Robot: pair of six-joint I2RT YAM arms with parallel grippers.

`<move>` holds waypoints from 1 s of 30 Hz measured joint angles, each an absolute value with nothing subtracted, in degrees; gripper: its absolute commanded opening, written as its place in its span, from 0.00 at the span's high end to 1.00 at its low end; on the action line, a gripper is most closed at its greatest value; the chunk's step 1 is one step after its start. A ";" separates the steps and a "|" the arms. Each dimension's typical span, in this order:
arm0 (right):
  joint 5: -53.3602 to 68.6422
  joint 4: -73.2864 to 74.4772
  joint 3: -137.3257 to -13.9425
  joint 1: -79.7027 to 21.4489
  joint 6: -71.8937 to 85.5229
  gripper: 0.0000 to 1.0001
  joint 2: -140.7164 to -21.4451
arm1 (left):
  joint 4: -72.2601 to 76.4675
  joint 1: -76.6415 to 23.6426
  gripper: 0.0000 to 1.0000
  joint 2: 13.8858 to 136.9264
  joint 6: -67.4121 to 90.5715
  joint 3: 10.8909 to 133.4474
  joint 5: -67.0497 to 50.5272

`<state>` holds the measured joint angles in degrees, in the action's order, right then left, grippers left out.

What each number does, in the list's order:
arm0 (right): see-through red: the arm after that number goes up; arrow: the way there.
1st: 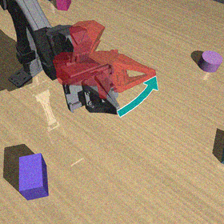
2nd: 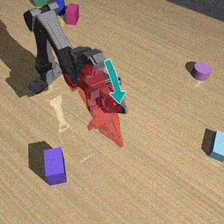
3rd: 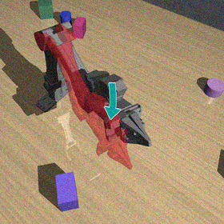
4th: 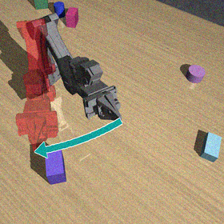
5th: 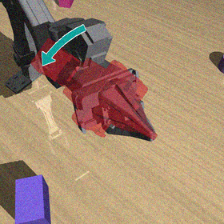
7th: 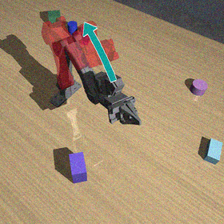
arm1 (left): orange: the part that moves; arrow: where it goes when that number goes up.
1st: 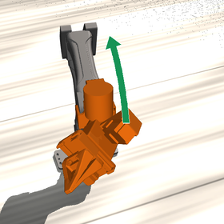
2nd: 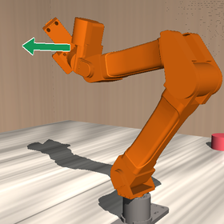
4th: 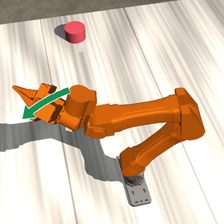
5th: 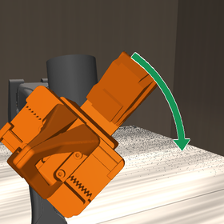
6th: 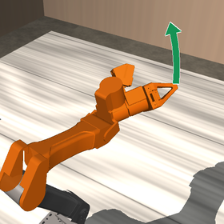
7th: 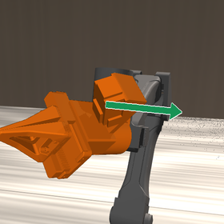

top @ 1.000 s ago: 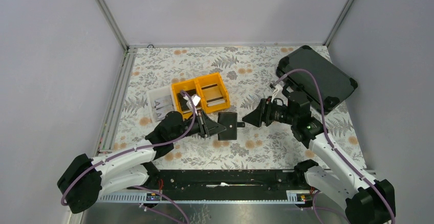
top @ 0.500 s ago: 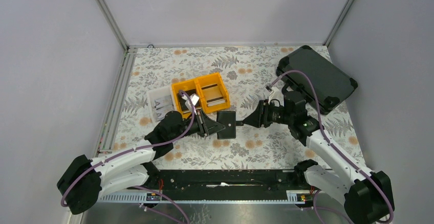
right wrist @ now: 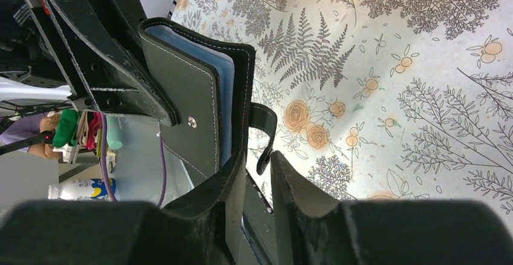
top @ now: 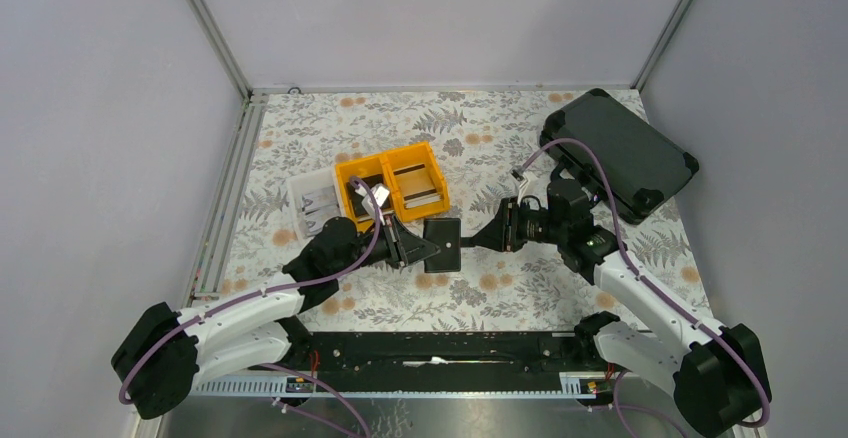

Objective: Put the credit cards into the card holder
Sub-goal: Close the card holder at the center of the board.

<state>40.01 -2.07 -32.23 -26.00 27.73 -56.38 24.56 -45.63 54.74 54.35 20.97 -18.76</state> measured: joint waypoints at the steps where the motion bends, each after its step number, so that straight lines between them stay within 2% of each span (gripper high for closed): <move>1: 40.01 -2.07 -32.16 -26.00 27.73 0.75 -56.38 | 24.40 -45.63 1.00 54.74 54.43 20.97 -18.76; 7: 40.03 -2.04 -31.59 -26.00 27.73 0.84 -56.38 | 23.57 -45.41 1.00 54.85 54.50 20.97 -18.76; 14: 40.05 -2.28 -31.05 -26.02 27.73 0.88 -56.86 | 23.57 -45.36 1.00 54.85 54.50 20.97 -18.76; 22: 39.86 -3.86 -30.02 -26.28 27.73 0.79 -58.72 | 23.55 -45.36 1.00 55.33 54.50 20.97 -18.87; 25: 39.44 -4.49 -30.02 -26.72 27.73 0.97 -59.83 | 23.59 -45.30 1.00 55.33 54.46 20.99 -19.18; 26: 39.09 -4.75 -30.02 -27.00 27.77 1.00 -60.10 | 23.55 -45.25 1.00 55.35 54.46 20.99 -19.33; 30: 38.30 -5.56 -30.00 -27.68 28.21 1.00 -60.14 | 23.11 -45.25 1.00 55.86 54.22 21.19 -19.49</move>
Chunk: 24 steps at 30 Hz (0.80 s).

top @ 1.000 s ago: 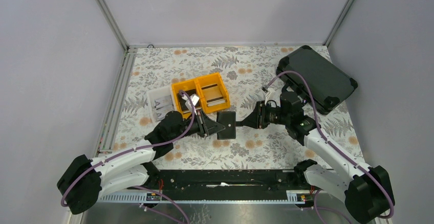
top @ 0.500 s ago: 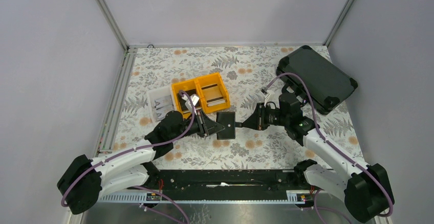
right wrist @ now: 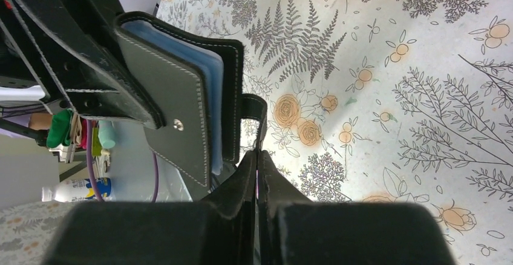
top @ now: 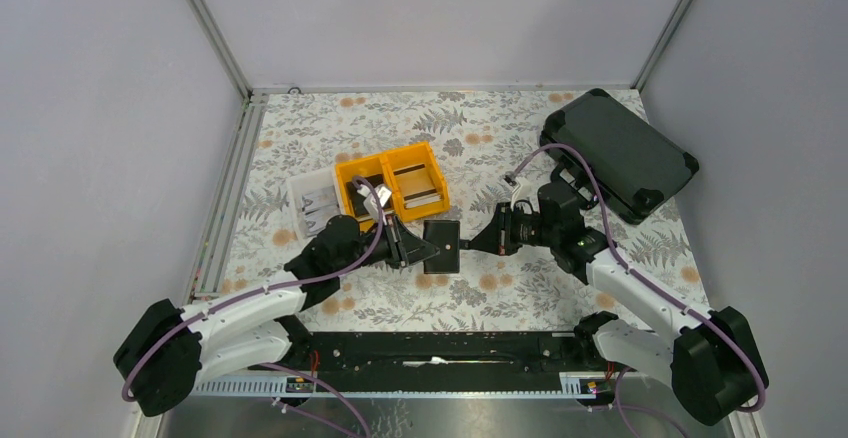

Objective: Put the credit cards into the card holder
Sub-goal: Close the card holder at the center of the board.

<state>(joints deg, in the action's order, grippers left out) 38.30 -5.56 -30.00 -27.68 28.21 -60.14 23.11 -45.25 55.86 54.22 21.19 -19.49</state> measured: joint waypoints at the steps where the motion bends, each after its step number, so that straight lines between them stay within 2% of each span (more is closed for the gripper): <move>1: 38.13 -5.69 -30.00 -27.79 28.34 1.00 -60.10 | 22.50 -45.23 1.00 56.14 54.04 21.45 -19.44; 11: 39.09 -9.56 -30.00 -28.42 30.94 1.00 -59.86 | 15.57 -45.06 1.00 57.60 50.39 24.49 -16.60; 24: 36.88 -14.52 -30.98 -35.14 33.04 1.00 -65.14 | 12.51 -45.06 1.00 58.39 49.10 24.80 -15.62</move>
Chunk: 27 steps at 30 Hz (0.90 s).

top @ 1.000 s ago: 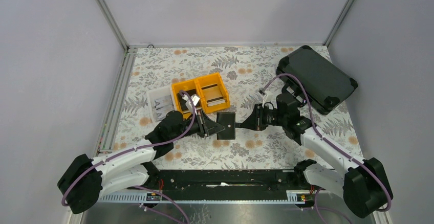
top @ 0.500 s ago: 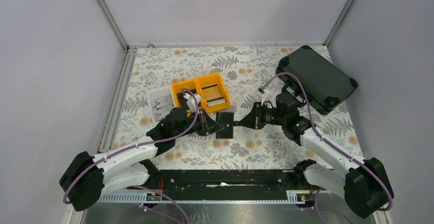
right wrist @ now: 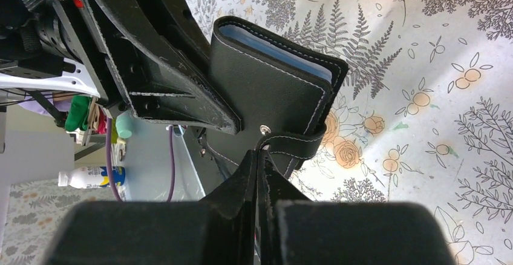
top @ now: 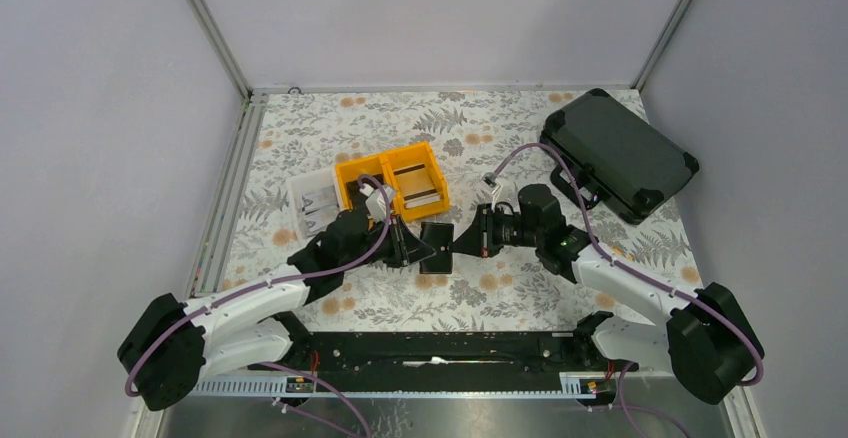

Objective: Put the credit cards into the card holder
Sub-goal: Close the card holder at the center of the board.

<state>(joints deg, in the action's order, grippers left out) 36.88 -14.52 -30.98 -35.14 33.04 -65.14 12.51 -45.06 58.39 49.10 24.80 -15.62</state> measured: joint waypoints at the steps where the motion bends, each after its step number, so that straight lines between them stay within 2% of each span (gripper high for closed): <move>1: 36.47 -14.55 -31.09 -35.44 33.12 1.00 -65.34 | 12.53 -45.06 1.00 58.48 49.10 24.80 -15.59; 27: 28.91 -9.87 -35.22 -39.79 30.30 1.00 -70.22 | 12.43 -44.84 1.00 60.55 49.43 24.80 -14.55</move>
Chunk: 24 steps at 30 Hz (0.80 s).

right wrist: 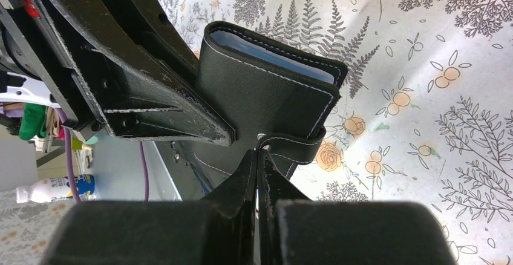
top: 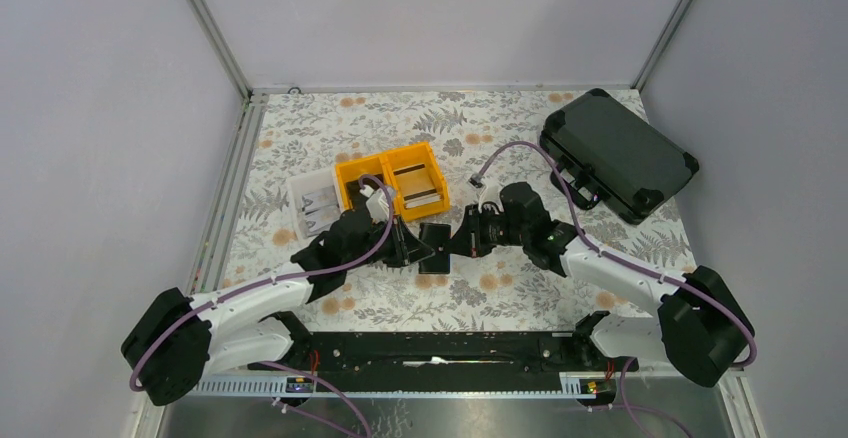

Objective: Put the credit cards into the card holder
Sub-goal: Close the card holder at the center of the board.

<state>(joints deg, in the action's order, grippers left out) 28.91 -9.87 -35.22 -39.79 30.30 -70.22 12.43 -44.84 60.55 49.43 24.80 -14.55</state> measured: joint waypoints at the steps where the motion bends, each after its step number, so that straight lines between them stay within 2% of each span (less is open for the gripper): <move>1: 28.71 -9.54 -35.44 -39.92 30.17 1.00 -70.37 | 12.34 -44.84 1.00 60.55 49.43 24.80 -14.50; 24: 25.80 -7.64 -39.18 -42.85 28.45 1.00 -77.87 | 9.85 -44.27 1.00 62.89 49.36 24.80 -13.80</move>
